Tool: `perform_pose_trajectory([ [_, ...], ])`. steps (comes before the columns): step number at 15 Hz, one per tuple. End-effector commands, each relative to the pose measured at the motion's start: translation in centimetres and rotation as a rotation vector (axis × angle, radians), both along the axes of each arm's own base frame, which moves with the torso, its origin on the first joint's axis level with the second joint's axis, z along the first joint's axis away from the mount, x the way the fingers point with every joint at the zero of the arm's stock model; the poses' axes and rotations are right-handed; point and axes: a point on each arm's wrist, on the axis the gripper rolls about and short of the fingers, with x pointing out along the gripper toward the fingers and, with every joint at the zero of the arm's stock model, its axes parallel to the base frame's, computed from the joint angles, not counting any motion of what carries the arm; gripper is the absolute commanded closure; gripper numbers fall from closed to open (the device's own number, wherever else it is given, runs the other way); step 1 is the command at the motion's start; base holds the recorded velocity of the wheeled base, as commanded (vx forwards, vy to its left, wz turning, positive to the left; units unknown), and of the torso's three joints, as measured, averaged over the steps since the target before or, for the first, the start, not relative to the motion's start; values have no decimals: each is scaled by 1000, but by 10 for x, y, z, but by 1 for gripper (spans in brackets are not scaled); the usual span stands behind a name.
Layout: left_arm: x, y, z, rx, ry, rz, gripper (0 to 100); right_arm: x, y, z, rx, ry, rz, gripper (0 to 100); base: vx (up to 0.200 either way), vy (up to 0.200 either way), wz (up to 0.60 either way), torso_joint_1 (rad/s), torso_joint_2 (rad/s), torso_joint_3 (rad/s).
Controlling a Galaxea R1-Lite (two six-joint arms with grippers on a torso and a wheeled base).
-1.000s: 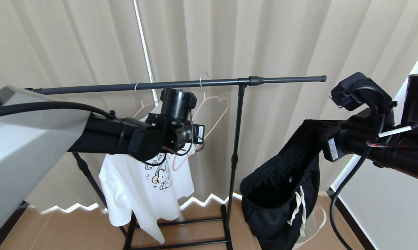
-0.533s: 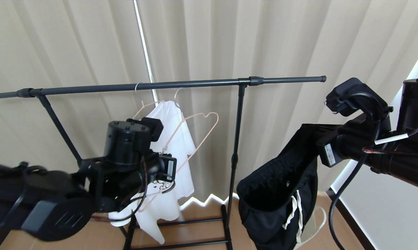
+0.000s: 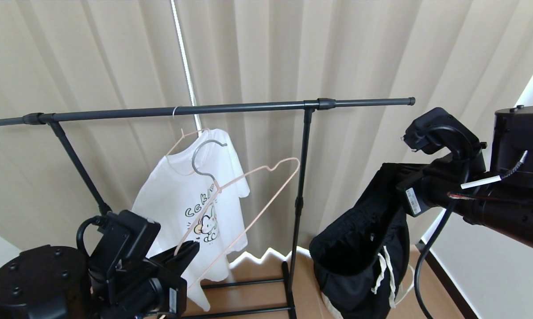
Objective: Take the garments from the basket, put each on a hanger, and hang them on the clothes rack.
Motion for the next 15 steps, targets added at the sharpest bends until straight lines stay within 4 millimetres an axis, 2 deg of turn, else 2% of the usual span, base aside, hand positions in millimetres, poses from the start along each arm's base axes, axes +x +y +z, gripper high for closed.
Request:
perform_pose_trajectory([
  [1,-5,0,-5,15,19,-28,100,9,5,-9,-20,29,-7,100,0,0,0,0,0,0],
  [7,-13,-1,-10,3,31,-118,100,25,14,-20,-12,-14,-42,100,0,0,0,0,0,0],
  [12,-21,-4,-12,-7,22,-168,100,27,15,-18,-7,-21,-46,100,0,0,0,0,0,0],
  [15,-24,-3,-13,-12,27,-194,100,34,19,-24,-11,-27,-68,100,0,0,0,0,0,0],
])
